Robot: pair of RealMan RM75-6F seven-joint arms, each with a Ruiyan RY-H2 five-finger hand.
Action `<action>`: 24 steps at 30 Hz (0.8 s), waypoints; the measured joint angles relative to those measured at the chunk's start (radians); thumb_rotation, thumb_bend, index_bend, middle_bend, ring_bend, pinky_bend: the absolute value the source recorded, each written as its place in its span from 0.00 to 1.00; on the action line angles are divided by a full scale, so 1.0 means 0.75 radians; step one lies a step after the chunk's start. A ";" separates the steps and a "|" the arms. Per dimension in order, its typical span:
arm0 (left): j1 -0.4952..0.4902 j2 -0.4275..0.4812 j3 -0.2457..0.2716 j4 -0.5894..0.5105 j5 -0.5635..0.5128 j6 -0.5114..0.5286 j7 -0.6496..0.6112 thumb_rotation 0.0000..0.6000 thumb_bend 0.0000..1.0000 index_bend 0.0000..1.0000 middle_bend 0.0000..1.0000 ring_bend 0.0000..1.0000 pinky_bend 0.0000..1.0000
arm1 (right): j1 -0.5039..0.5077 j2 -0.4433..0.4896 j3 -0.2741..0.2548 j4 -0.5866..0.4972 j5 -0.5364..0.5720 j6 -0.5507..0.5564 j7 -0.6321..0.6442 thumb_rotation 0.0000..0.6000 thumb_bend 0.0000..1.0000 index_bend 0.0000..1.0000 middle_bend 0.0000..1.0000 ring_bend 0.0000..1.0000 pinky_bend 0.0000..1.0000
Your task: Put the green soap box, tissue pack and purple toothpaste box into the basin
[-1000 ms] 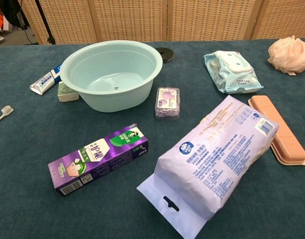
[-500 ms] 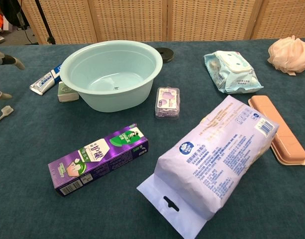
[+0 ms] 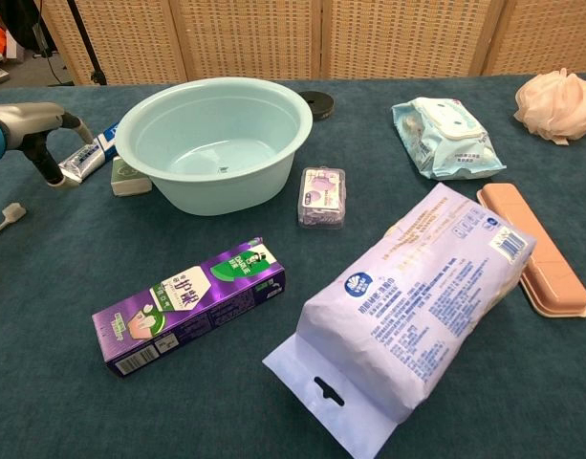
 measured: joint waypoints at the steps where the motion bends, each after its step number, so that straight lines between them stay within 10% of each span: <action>1: -0.005 -0.011 0.000 0.008 -0.003 -0.003 0.002 1.00 0.29 0.24 0.00 0.00 0.00 | 0.000 0.001 -0.001 0.000 -0.001 0.000 0.001 1.00 0.16 0.00 0.00 0.00 0.00; 24: -0.063 -0.092 -0.038 0.060 0.018 -0.009 -0.034 1.00 0.29 0.24 0.00 0.00 0.00 | 0.001 0.001 -0.007 0.001 0.005 -0.002 0.002 1.00 0.16 0.00 0.00 0.00 0.00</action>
